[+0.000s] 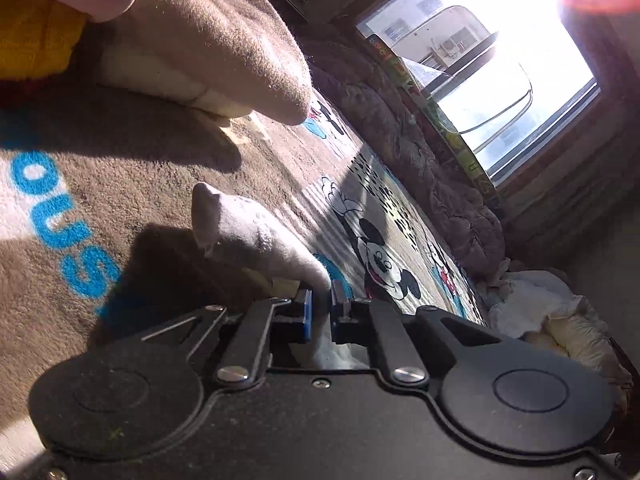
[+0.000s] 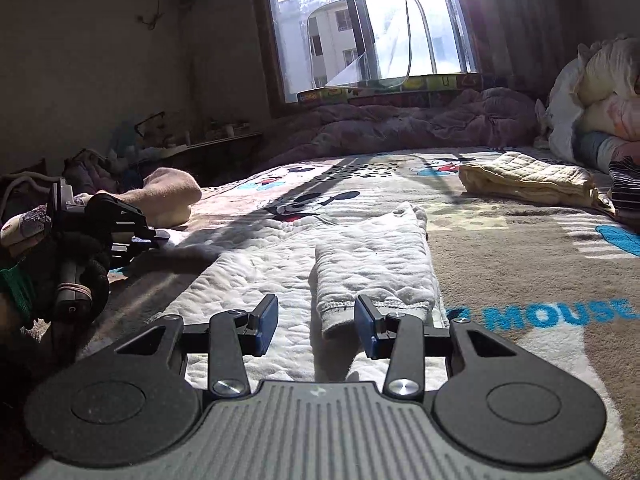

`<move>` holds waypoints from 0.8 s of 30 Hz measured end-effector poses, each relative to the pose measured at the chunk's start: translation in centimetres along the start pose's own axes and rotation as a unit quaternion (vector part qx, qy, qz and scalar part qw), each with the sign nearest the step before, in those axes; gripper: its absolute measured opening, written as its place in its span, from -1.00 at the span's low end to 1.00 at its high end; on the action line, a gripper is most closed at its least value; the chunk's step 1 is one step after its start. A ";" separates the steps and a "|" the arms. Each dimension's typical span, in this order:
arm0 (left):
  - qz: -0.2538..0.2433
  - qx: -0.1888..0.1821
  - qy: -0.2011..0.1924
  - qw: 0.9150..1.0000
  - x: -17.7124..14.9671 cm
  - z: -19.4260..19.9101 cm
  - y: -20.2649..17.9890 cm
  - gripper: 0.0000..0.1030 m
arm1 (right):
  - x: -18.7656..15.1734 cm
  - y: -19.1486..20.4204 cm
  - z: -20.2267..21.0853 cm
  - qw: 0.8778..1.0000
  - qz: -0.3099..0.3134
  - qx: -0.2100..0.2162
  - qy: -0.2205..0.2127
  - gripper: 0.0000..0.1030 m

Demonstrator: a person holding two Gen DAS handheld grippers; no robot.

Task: Fold clothes

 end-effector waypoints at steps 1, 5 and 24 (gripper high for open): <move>-0.024 -0.016 -0.003 1.000 0.0 0.1 -1.4 -0.89 | 0.0 -0.3 0.1 1.000 -0.007 -0.003 0.000 -0.17; -0.130 -0.072 -0.003 0.989 -1.1 -0.3 -8.1 -0.90 | 0.0 -1.9 0.8 0.999 -0.051 -0.006 0.000 -0.17; -0.267 -0.172 0.068 0.946 -7.5 -0.9 -16.2 -0.24 | -1.8 -12.1 -0.2 0.959 -0.284 0.006 -0.012 -0.13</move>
Point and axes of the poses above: each gripper's, at about its wrist camera, not at the fingertips, and z roughly against the way its jaws point, y to its left, x to its top, the point moved 1 cm from there along -z, roughly the way its jaws point, and after that the axes turned 3 degrees about y, right-handed, at the moved point
